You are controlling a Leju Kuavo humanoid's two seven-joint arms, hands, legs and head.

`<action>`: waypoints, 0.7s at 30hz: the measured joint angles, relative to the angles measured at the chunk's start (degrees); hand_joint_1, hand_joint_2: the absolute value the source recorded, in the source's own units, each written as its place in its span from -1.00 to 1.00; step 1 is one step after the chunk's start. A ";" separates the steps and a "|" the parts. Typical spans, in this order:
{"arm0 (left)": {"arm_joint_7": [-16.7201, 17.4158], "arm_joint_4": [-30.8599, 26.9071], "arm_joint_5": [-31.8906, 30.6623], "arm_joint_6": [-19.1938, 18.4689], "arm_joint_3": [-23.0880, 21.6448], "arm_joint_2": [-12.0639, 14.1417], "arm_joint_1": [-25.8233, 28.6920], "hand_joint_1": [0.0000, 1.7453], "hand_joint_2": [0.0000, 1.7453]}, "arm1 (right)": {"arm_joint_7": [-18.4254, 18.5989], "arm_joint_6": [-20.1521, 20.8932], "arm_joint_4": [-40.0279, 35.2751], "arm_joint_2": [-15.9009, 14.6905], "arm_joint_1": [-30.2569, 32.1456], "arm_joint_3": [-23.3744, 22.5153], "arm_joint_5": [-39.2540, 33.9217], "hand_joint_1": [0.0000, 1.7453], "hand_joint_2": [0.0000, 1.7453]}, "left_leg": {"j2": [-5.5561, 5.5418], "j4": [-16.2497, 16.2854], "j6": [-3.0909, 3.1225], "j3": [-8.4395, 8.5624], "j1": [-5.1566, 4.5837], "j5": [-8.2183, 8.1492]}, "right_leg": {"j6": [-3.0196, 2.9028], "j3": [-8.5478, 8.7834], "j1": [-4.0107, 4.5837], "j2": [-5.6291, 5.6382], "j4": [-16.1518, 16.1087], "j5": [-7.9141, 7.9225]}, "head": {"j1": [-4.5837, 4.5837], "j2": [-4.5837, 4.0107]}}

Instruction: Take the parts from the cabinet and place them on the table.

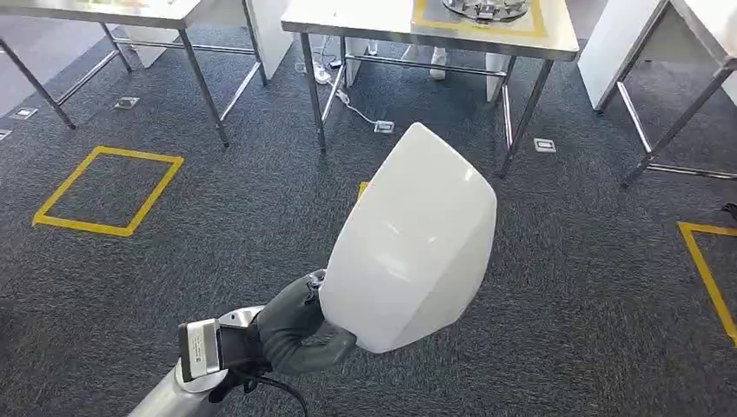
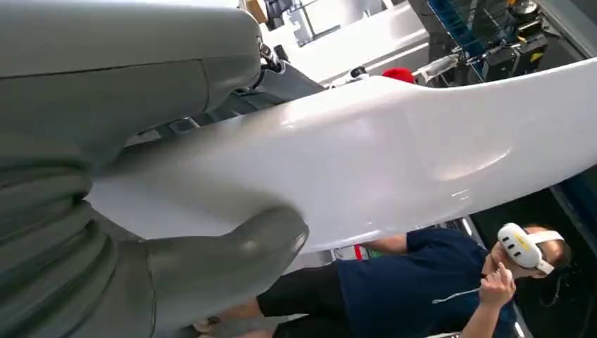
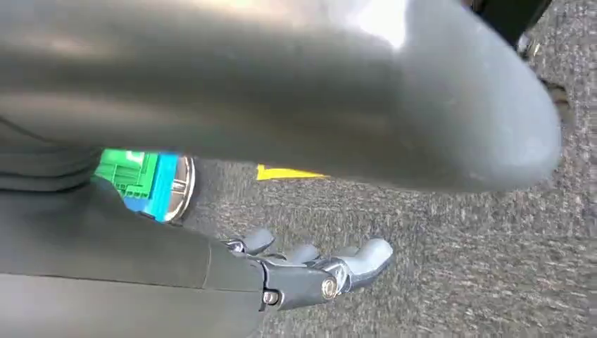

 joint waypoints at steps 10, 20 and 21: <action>0.07 0.09 0.00 -0.02 -0.07 0.22 0.13 1.00 1.00 | 0.00 0.07 0.00 0.20 -0.26 0.00 0.11 -1.00 -1.00 | -3.65 16.97 -2.20 -8.40 -0.02 -8.34 | -4.34 0.47 0.88 1.71 0.17 -1.61 | -0.96 0.00; 0.13 0.04 0.00 -0.02 -0.04 0.37 0.10 1.00 1.00 | -0.02 0.13 0.00 0.24 -0.29 0.00 0.17 -1.00 -1.00 | -4.45 0.94 0.54 -3.08 -0.94 1.56 | -2.00 1.88 1.19 3.45 -0.22 -2.81 | -1.22 0.00; 0.15 -0.09 0.00 -0.02 -0.04 0.33 0.11 1.00 1.00 | -0.02 0.13 0.00 0.22 -0.29 0.00 0.17 -1.00 -1.00 | -4.26 0.33 0.92 -2.64 -0.54 1.86 | -1.82 1.98 0.98 3.07 0.28 -3.02 | -1.18 0.00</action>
